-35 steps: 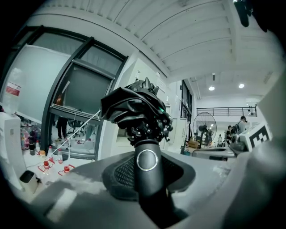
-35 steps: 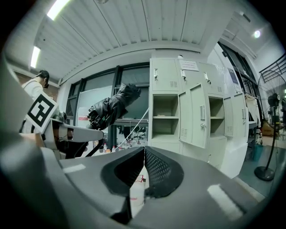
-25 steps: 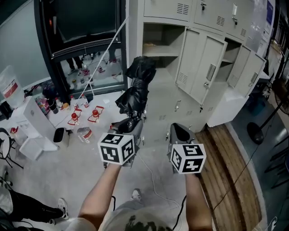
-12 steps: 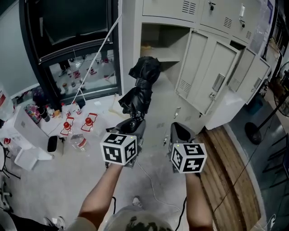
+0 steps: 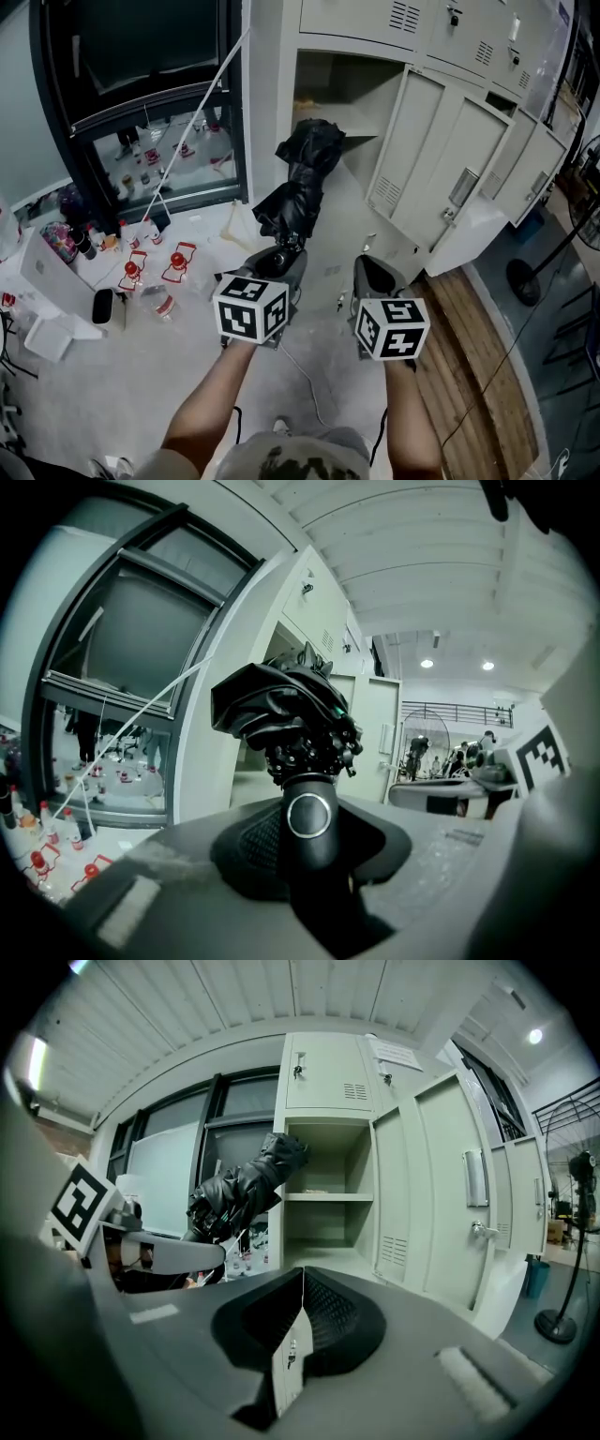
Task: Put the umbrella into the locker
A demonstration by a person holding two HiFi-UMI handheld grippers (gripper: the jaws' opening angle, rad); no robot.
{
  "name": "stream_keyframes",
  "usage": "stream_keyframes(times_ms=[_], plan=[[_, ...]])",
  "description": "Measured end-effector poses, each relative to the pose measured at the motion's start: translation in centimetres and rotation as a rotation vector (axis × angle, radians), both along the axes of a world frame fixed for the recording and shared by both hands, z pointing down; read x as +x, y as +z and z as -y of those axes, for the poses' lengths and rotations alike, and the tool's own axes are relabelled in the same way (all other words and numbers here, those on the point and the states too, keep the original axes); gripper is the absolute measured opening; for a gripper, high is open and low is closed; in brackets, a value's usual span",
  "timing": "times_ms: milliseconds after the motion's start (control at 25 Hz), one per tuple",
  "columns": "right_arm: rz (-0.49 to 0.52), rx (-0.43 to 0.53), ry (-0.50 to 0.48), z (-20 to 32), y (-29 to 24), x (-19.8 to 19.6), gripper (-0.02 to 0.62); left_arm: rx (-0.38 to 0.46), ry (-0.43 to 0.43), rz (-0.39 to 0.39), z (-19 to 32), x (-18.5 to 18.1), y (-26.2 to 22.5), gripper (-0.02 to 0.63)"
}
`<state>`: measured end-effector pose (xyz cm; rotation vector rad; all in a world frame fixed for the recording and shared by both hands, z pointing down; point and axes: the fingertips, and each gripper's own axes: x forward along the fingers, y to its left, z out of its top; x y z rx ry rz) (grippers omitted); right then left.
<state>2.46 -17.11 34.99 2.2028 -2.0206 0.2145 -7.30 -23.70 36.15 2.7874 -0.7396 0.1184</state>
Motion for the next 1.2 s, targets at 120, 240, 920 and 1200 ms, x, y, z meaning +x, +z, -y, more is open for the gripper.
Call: stream_keyframes(times_ms=[120, 240, 920, 1200], plan=[[0.006, 0.015, -0.01, 1.2, -0.3, 0.9, -0.011, 0.003, -0.003, 0.008, 0.8, 1.0, 0.1, 0.121], [0.015, 0.028, -0.035, 2.7, -0.4, 2.0, -0.011, 0.012, -0.021, 0.019, 1.9, 2.1, 0.1, 0.121], [0.04, 0.083, -0.33, 11.9, -1.4, 11.1, -0.011, 0.036, -0.275, 0.035, 7.4, 11.0, 0.0, 0.121], [0.047, 0.088, -0.459, 13.2, -2.0, 11.4, -0.011, 0.024, -0.391, 0.049, 7.2, 11.6, 0.1, 0.121]])
